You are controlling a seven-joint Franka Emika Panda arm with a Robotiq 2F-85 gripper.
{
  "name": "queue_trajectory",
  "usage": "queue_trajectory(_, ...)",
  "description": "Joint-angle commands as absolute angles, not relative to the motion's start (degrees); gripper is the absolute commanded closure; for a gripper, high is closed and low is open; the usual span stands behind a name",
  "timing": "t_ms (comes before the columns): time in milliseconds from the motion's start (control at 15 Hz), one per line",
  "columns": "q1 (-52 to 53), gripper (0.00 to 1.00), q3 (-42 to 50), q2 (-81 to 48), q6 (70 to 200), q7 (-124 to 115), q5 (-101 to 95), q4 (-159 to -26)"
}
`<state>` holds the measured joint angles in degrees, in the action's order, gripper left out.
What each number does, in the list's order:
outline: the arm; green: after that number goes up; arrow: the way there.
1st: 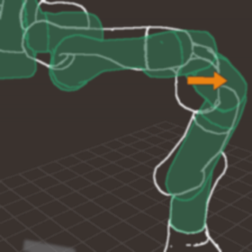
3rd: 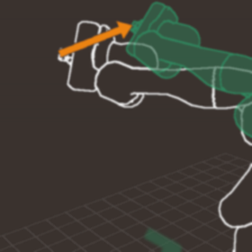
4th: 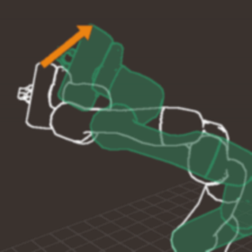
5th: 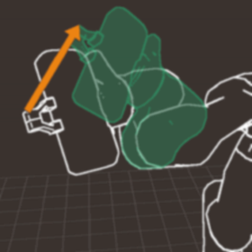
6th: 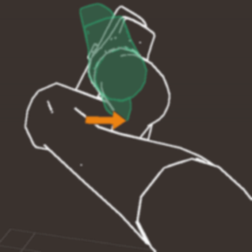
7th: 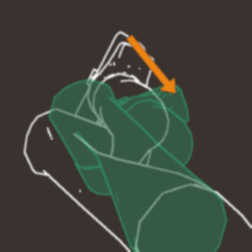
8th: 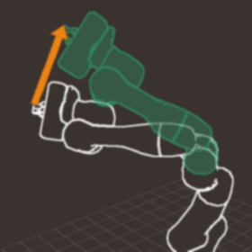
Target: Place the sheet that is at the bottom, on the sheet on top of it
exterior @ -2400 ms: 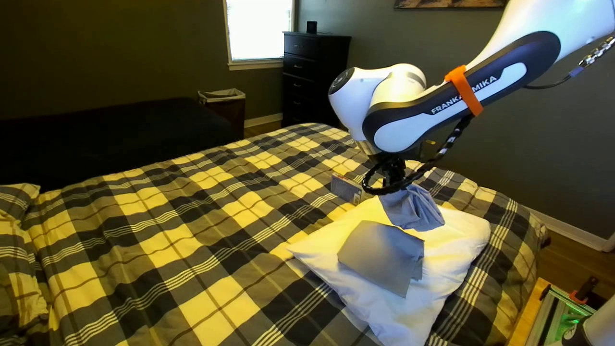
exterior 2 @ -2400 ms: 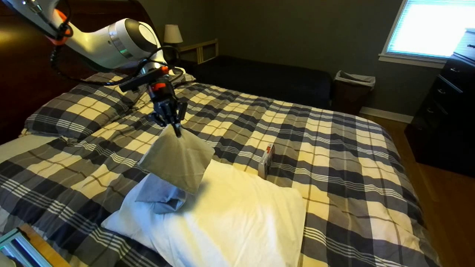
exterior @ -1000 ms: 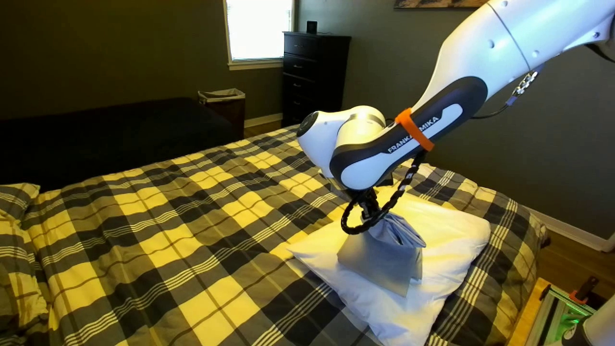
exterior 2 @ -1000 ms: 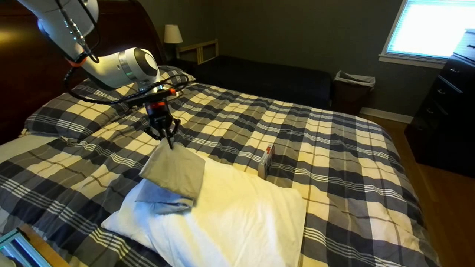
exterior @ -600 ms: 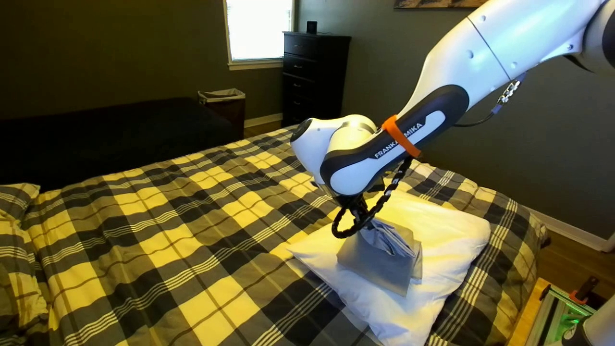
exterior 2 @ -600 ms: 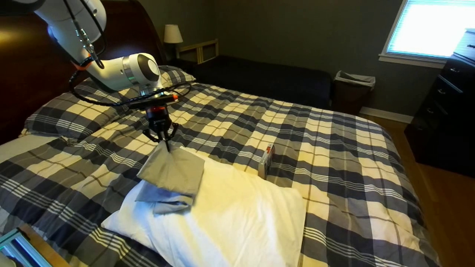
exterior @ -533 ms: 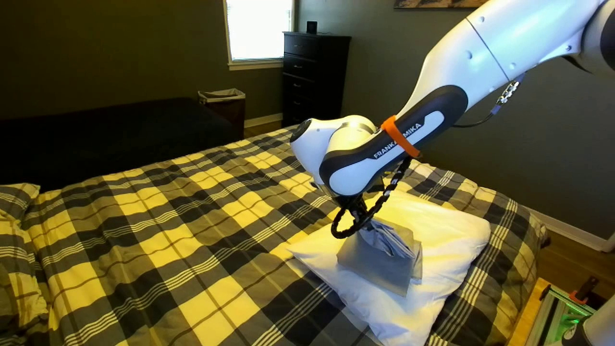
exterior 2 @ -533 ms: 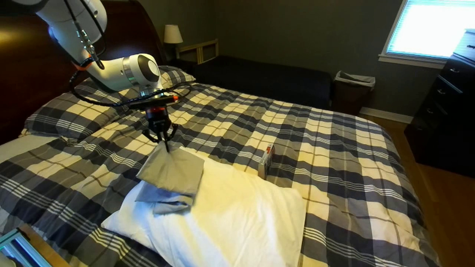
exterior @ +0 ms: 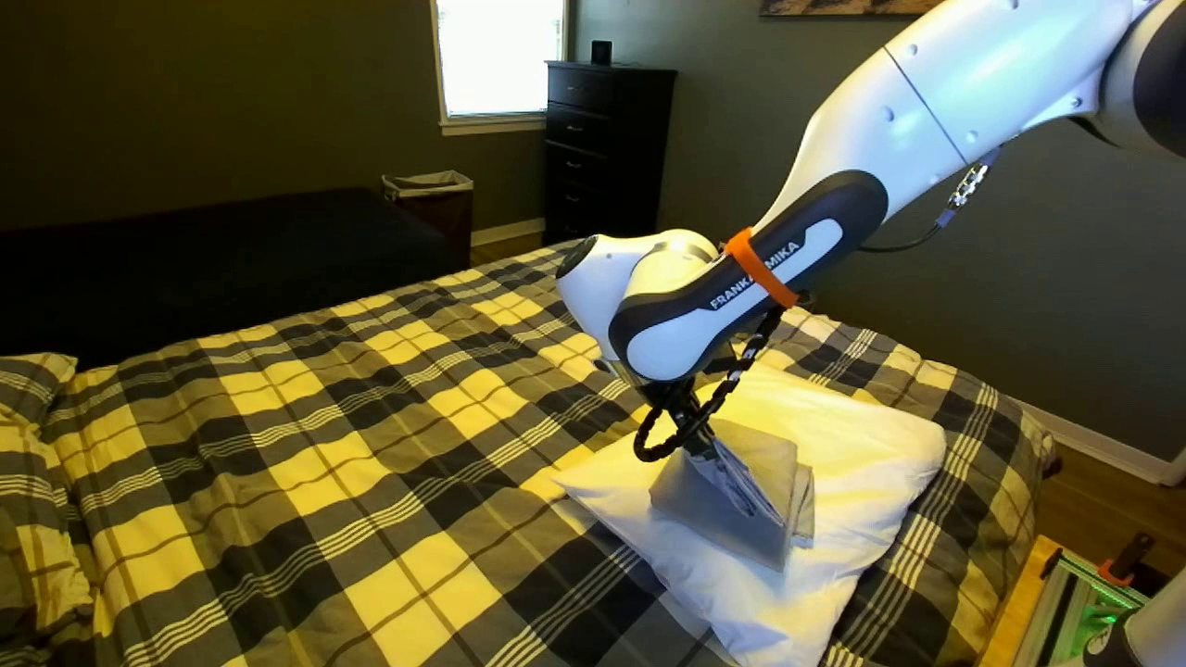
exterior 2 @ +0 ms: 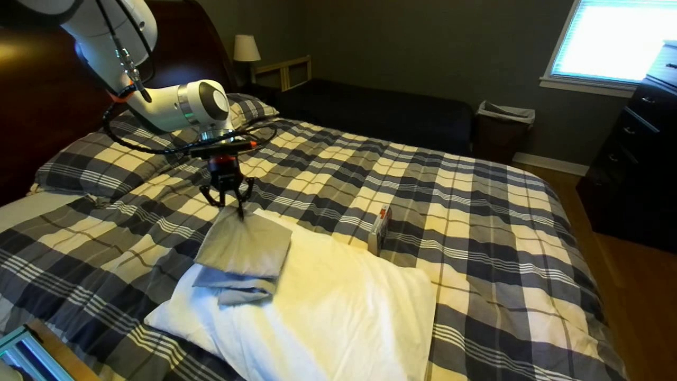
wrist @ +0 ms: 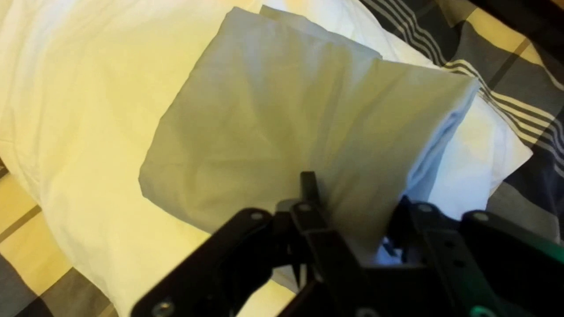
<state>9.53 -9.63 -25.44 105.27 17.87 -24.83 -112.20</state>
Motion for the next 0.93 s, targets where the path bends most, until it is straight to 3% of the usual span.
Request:
queue_trajectory(0, 7.9, 0.30, -10.7, -22.7, 109.7, 22.5, -21.1, -113.6)
queue_trajectory(267, 6.6, 0.00, -11.1, -18.2, 115.6, 26.7, -16.9, -116.4)
queue_trajectory(867, 5.9, 0.00, -9.2, -3.4, 118.0, 25.3, -15.0, -125.7)
